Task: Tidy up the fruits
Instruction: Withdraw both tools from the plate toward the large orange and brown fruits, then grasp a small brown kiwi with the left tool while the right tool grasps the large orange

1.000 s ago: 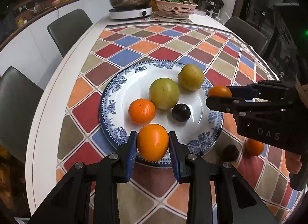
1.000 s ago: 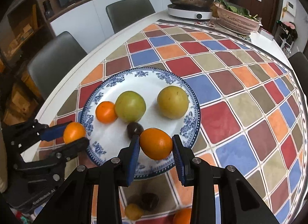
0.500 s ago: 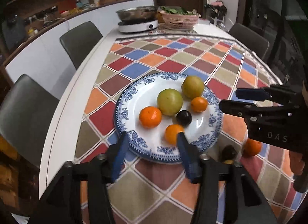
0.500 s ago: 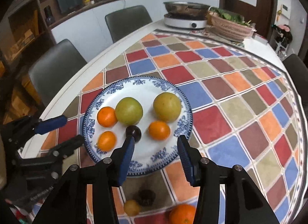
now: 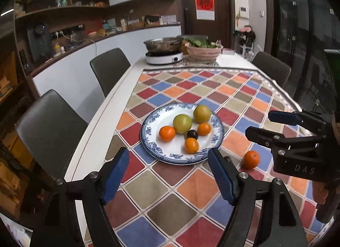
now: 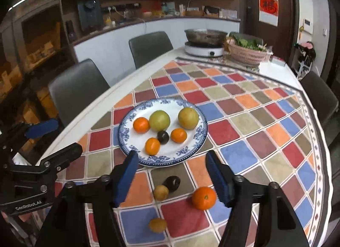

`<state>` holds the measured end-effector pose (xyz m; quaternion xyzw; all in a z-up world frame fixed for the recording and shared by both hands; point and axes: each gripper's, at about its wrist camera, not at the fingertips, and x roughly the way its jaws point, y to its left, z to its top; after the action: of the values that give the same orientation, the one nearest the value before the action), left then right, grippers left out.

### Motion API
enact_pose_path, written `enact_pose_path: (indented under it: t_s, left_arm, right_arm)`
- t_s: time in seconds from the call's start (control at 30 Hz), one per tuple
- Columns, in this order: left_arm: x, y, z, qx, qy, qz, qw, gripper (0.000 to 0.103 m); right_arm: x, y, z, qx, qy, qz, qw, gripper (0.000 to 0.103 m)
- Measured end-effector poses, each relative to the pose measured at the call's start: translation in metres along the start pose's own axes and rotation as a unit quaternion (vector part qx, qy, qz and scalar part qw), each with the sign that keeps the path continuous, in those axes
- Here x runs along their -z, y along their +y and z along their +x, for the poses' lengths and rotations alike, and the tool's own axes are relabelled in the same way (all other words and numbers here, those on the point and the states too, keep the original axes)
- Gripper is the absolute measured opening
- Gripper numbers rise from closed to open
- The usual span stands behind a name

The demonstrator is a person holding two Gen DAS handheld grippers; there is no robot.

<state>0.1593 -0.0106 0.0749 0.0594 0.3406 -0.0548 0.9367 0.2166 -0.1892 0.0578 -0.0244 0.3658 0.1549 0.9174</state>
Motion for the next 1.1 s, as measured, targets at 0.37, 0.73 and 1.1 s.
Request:
enact_pose_path:
  t_s: [0.37, 0.73, 1.1]
  left_arm:
    - [0.022, -0.039, -0.027, 0.009, -0.018, 0.017, 0.9996, 0.081]
    - [0.055, -0.079, 0.007, 0.052, 0.01, 0.069, 0.9962, 0.081]
    - [0.083, -0.101, 0.056, 0.077, 0.062, 0.111, 0.9889, 0.071]
  right_arm:
    - [0.023, -0.009, -0.051, 0.027, -0.044, -0.043, 0.998, 0.071]
    - [0.064, -0.028, -0.038, 0.011, -0.012, -0.085, 0.996, 0.071]
    - [0.095, -0.043, 0.004, 0.003, 0.044, -0.109, 0.993, 0.071]
